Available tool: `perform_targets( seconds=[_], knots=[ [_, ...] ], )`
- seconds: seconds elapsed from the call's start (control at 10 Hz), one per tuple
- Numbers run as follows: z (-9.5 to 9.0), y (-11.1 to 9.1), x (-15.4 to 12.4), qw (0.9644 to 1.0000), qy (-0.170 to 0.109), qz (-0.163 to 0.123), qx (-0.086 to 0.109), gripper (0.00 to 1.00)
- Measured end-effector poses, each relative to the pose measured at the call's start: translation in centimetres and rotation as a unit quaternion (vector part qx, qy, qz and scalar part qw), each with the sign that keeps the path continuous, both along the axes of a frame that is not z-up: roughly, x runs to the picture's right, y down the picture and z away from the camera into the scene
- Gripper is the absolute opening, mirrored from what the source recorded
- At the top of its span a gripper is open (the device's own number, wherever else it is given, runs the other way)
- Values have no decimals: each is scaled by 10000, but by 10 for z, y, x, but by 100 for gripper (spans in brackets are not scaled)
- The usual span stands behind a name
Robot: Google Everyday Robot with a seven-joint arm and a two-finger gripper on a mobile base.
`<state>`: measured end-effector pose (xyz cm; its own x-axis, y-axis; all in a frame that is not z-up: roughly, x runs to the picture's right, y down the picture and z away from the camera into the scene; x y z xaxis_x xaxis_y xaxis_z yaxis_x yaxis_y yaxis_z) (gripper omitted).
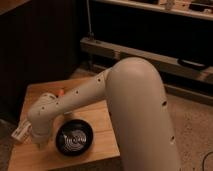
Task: Push the ceramic bowl across the table
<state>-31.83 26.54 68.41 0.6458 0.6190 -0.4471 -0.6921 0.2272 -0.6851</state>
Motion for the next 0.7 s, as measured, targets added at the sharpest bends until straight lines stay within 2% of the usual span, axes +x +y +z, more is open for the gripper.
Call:
perform_targets(
  seconds=[0.3, 0.7],
  knots=[
    [9, 5, 2, 10000, 33, -4, 34, 0],
    [27, 10, 7, 9999, 109, 71, -14, 0]
  ],
)
